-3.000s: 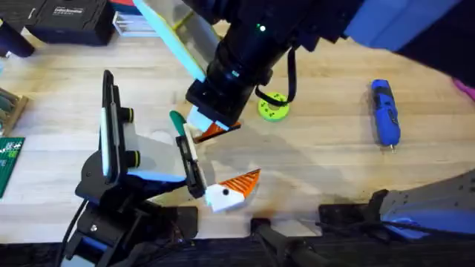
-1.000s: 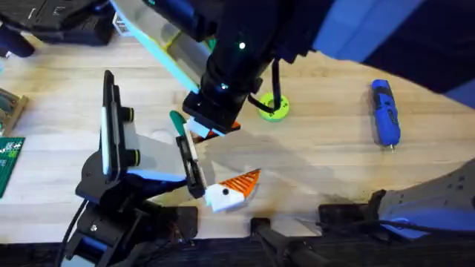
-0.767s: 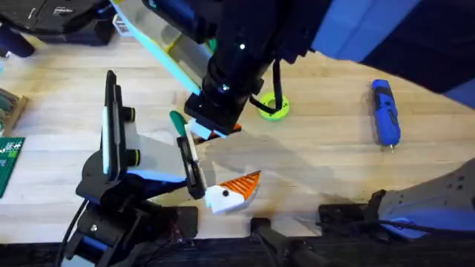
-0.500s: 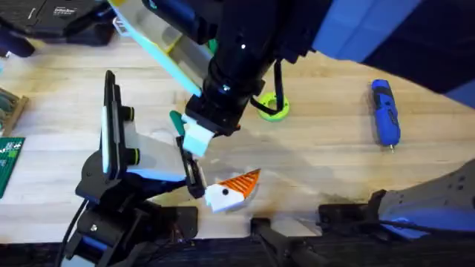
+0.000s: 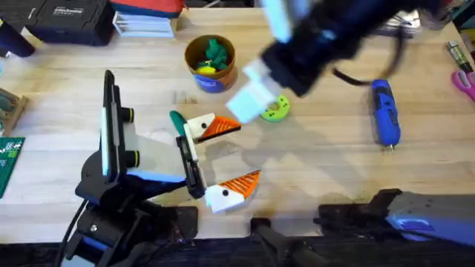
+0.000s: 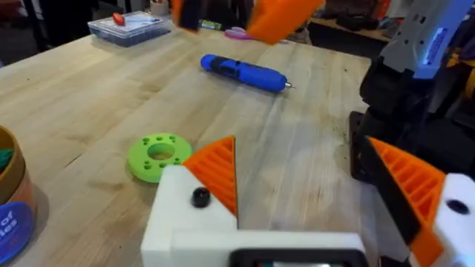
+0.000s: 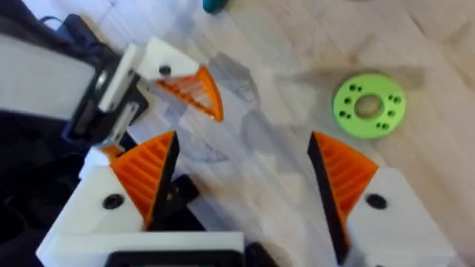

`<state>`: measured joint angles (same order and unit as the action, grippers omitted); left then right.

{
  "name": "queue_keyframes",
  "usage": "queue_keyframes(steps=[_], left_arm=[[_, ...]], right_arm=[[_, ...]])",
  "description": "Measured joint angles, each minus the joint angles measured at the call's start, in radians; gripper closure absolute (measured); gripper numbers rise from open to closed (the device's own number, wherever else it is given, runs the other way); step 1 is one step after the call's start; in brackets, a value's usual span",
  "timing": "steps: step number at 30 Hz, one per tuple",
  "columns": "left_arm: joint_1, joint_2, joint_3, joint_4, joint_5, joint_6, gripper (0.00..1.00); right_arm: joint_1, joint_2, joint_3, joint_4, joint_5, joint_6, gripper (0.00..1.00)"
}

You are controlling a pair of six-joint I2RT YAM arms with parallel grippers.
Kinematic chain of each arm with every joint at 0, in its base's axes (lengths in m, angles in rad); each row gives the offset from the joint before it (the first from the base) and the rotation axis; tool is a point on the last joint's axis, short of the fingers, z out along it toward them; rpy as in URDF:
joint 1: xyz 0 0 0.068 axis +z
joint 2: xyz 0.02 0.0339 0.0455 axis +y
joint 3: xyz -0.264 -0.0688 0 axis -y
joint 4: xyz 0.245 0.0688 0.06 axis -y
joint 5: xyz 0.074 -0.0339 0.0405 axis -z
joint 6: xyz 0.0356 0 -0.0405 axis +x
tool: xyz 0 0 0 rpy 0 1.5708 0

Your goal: Pick up the gripper from the table and insert it into the empty holder that is missing its gripper. Then pick up a screw, insert it into the mounting hole, and use the screwdriver to tighten it. Finally, clean up the table by picking up the vegetable and placing it into the bucket.

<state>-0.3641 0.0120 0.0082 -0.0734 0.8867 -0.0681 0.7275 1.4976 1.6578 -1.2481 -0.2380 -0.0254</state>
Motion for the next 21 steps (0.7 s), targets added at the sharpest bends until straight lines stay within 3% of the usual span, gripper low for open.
queue_keyframes(steps=[8, 17, 18, 21], left_arm=[[0.000, 0.000, 0.000, 0.000, 0.000, 0.000, 0.015], [0.000, 0.000, 0.000, 0.000, 0.000, 0.000, 0.014], [0.000, 0.000, 0.000, 0.000, 0.000, -0.001, 0.042], [0.000, 0.000, 0.000, 0.000, 0.000, 0.000, 0.484]], right_arm=[[-0.138, -0.328, -0.331, 0.013, -0.166, -0.031, 0.008], [-0.183, -0.584, -0.437, -0.106, -0.257, -0.116, 0.008], [-0.183, -0.596, -0.438, -0.105, -0.257, -0.122, 0.008], [-0.183, -0.614, -0.438, -0.103, -0.258, -0.134, 0.008]])
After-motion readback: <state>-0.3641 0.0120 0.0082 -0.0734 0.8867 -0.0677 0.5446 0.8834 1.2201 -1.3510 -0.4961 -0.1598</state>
